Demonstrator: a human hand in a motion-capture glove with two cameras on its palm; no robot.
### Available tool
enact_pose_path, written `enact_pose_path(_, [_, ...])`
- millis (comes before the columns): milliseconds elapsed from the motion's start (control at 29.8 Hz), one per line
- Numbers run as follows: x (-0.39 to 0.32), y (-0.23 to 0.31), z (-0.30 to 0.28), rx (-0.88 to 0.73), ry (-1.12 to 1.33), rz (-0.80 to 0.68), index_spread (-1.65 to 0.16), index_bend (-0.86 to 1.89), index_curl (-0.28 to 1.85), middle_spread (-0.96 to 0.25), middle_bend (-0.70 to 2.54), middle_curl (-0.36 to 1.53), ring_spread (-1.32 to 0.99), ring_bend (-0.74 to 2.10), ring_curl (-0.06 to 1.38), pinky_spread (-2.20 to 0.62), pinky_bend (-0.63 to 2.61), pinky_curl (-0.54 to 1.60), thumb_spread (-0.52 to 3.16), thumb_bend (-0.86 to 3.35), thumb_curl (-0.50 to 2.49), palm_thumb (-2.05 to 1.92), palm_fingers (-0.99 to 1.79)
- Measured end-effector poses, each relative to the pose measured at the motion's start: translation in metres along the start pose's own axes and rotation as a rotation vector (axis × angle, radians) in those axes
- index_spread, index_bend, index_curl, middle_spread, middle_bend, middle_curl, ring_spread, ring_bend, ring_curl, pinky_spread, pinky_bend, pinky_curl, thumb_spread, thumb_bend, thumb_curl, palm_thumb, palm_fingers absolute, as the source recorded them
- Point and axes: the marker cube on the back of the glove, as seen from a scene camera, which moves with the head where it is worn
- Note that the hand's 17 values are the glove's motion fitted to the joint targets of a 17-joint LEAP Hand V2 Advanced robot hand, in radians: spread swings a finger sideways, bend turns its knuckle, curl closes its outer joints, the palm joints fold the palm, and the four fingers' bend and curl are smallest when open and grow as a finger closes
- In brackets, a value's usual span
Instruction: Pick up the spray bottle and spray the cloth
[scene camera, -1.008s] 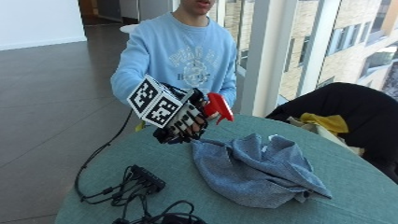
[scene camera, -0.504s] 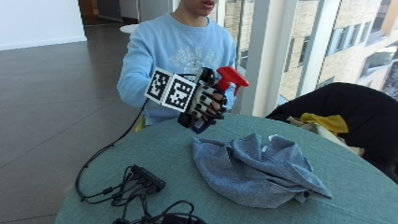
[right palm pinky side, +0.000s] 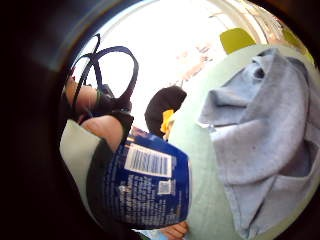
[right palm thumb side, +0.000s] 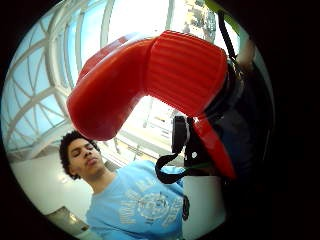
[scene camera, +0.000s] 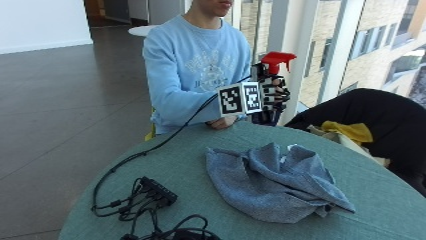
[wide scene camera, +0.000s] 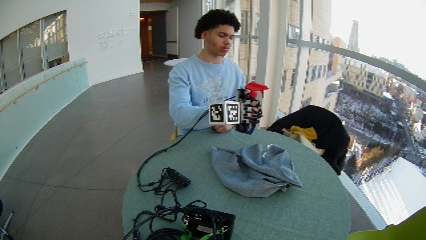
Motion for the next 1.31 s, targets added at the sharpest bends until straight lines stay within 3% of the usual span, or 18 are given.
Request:
enact_pose_path(504, [0.037,-0.020,0.127,-0.102,-0.096,-0.065,-0.21,0.17,0.42,-0.08,0.34,0.48,-0.04,0.45,0.38,0.14,0.19,0.35,1.06,-0.03,0.52,0.70,1.13])
enact_pose_path(1142, [0.069,-0.011,0.156,-0.150,-0.092,-0.010,-0.22,0.16,0.42,-0.08,0.32,0.47,-0.06,0.43,0.38,0.13,0.18,0.34,1.10,-0.03,0.40,0.62,1.11])
enact_pose_path(1310, [0.063,-0.005,0.148,-0.156,-0.105,0.001,-0.25,0.11,0.40,-0.08,0.28,0.46,-0.07,0.40,0.38,0.16,0.18,0.34,1.07,-0.04,0.37,0.56,0.97])
